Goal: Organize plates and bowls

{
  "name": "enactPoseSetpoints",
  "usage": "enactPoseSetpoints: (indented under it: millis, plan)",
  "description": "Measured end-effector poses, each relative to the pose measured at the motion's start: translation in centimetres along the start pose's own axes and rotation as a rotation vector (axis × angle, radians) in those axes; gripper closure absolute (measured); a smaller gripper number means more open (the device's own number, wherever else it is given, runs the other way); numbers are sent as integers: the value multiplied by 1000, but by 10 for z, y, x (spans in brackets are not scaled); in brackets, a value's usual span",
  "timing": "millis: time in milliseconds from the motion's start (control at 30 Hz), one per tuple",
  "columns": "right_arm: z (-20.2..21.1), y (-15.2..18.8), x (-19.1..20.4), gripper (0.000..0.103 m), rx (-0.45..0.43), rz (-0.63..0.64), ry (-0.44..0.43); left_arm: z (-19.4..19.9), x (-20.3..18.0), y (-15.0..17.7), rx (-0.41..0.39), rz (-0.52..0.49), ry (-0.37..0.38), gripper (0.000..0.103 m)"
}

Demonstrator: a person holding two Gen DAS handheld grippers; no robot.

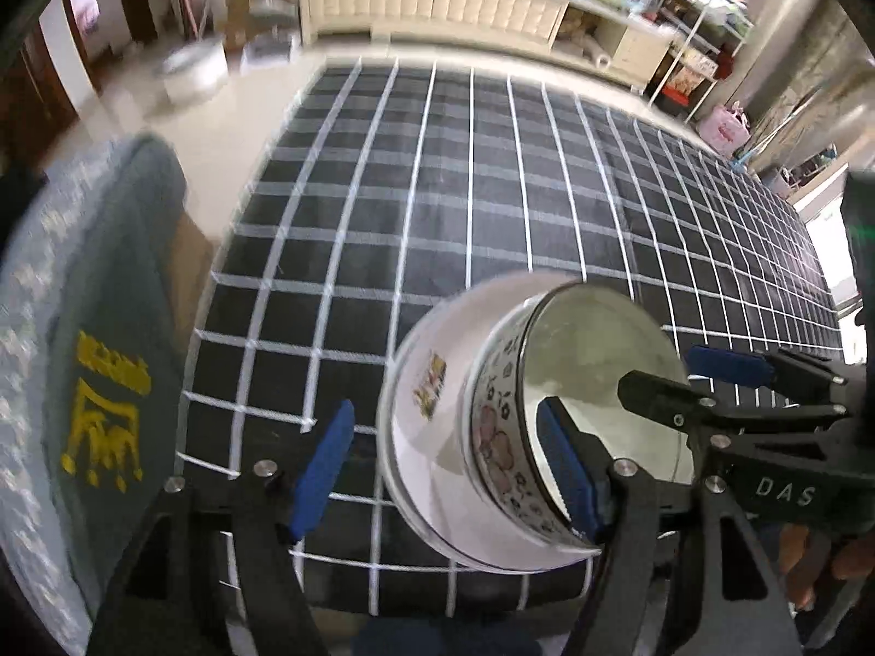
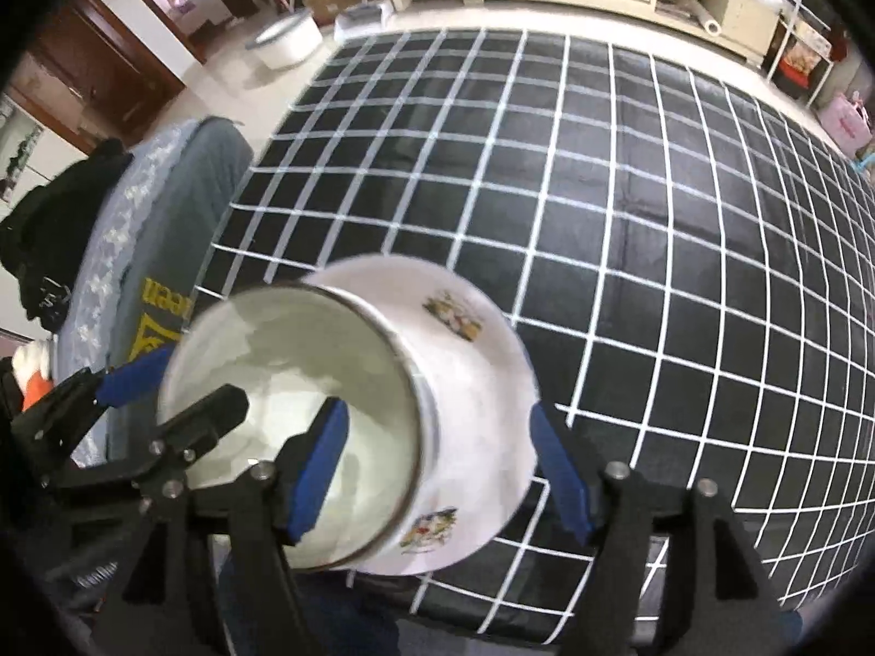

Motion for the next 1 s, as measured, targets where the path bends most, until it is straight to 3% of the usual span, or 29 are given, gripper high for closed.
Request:
enactPoseSetpoints:
  millis: [167,367,500,633,667,700,767,1000]
  plan:
    - [27,1,15,30,-92,60,24,36,9,-3,-108,18,-51,35]
    - [90,10,2,30,-323,42,21,91,8,8,-275,82,-107,35]
    - [129,29,-4,30,-446,98,27,121,-14,20,-353,54,-150,21]
    - [166,54,-7,30,-569,146,107,148,-41,32,-417,5,-154,20]
    - [174,58,-11,25,-591,152,124,154,-46,34,-429,-4,-166,19]
    - [179,63,-12,12,-609,158,136,160,-52,37,-445,-12,-175,16]
    - [194,74,-17,0,-639,164,124,173,-65,45,-474,-13,-167,14]
    - [237,115,-35,0,-742,137,129,210,-96,69,-554,-21,-147,13]
Point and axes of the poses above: each gripper's, at about its wrist camera, not at the fingertips, and z roughly against the way its jaws point, x to its left, y to its underside, the point moved 6 cm from there along -z, roughly the way its jaws point, and after that the axes turned 11 degrees about -z, right-handed, at the moved point
